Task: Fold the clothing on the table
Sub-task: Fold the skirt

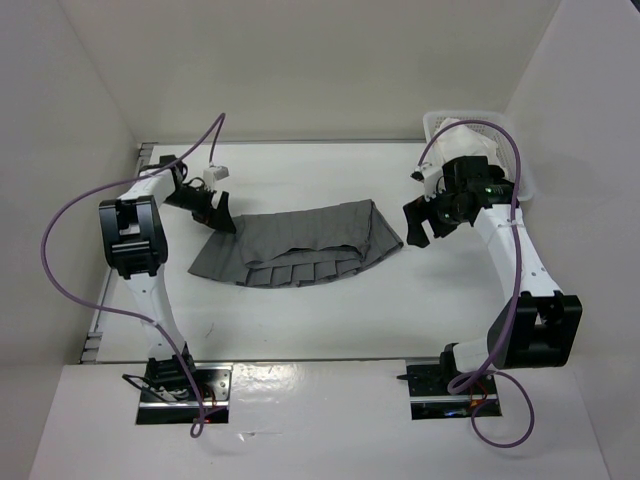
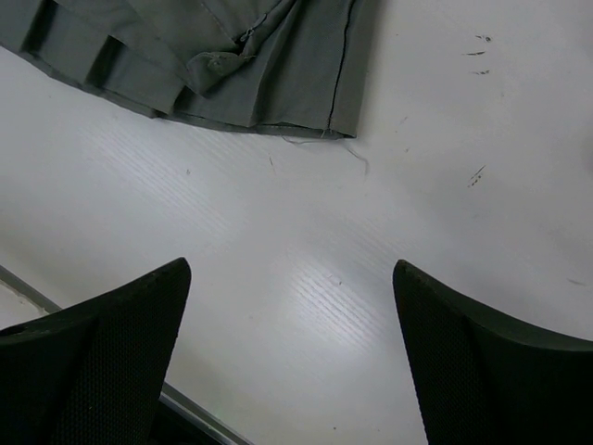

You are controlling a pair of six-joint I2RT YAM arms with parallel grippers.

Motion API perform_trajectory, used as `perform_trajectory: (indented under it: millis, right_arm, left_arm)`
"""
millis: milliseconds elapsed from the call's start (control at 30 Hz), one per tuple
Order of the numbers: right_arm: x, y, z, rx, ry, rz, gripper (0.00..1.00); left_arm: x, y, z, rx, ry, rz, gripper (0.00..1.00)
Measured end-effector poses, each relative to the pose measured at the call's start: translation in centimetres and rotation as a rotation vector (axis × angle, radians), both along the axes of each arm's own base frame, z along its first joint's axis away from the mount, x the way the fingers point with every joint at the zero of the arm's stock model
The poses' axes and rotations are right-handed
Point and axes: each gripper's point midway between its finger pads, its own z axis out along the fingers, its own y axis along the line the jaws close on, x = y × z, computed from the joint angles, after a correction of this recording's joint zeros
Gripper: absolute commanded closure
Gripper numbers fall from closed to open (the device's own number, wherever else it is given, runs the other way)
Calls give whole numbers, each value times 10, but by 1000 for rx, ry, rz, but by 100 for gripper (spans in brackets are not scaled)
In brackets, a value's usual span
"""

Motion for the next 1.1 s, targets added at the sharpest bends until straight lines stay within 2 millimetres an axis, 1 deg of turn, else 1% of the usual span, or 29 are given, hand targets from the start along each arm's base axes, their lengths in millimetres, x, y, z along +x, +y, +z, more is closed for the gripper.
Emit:
perform_trajectory:
  millis: [167, 333, 567, 700, 733, 833, 867, 967, 1000, 1033, 1067, 1100]
  right_arm:
    - [0, 1, 0, 6, 0, 4, 8]
    - [0, 2, 0, 9, 1, 5, 8]
    - [-1, 3, 1, 15, 1, 8, 9]
    - [-1, 3, 1, 16, 1, 9, 9]
    - [-1, 3, 1, 16, 1, 9, 9]
    - [-1, 3, 1, 16, 2, 9, 10]
    - [-1, 3, 1, 18, 2, 9, 10]
    - [-1, 4, 1, 23, 2, 12, 10]
    - [-1, 4, 1, 23, 2, 12, 12]
    - [-1, 4, 1, 25, 2, 13, 13]
    - [-2, 5, 1, 28, 3, 14, 13]
    - [-2, 5, 1, 29, 3, 15, 14]
  left_arm:
    - [4, -4, 0, -32, -4, -4, 0]
    - [3, -8, 0, -61, -6, -18, 0]
    - [0, -19, 0, -125, 8, -35, 0]
    - [-1, -24, 0, -153, 17, -41, 6]
    - [-1, -26, 0, -157, 18, -43, 15]
    - [-3, -30, -4, -156, 30, -54, 31]
    - [-5, -33, -5, -159, 38, -57, 40]
    - [-11, -38, -12, -153, 67, -68, 56]
    - [-13, -39, -13, -153, 80, -68, 68]
    - [-15, -40, -16, -150, 92, -67, 74]
    - [-17, -40, -19, -145, 106, -65, 84]
    - [-19, -41, -21, -150, 127, -57, 99]
